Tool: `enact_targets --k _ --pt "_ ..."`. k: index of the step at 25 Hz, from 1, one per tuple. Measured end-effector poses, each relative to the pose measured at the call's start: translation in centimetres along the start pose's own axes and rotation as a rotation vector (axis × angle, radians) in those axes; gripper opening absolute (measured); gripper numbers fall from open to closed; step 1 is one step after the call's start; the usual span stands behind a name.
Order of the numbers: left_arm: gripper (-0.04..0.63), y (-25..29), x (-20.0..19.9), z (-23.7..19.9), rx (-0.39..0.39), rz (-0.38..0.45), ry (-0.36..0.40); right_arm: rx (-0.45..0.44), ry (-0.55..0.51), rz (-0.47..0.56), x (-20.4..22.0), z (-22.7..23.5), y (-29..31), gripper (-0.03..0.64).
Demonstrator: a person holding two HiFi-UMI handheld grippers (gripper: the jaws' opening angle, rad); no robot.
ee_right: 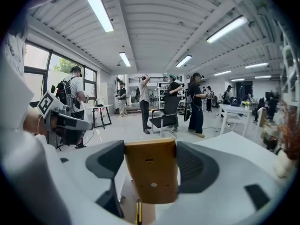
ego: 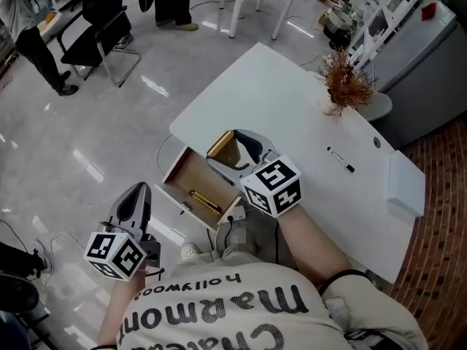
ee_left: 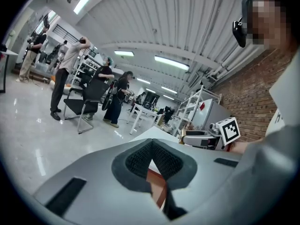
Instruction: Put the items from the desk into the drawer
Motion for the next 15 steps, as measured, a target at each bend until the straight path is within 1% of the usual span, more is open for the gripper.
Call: enact_targets --k 9,15 --pt "0.002 -1.7 0.0 -3.2 0.031 -0.036 -0.001 -0.004 0.050 -0.018 0.4 -5.6 1.8 0.360" --pt "0.002 -2.9 1.1 -4.7 0.026 -0.063 -0.017 -0.031 0.072 -0.038 1.3 -8.5 3.0 0.360"
Point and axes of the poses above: the fingertips, and each gripper's own axes: y forward along the fingers, z to its right, x out of its underside, the point moved 3 cm from there along -y, backward along the fingers, and after that the axes turned 13 degrees about -y, right-handed, at the moved point
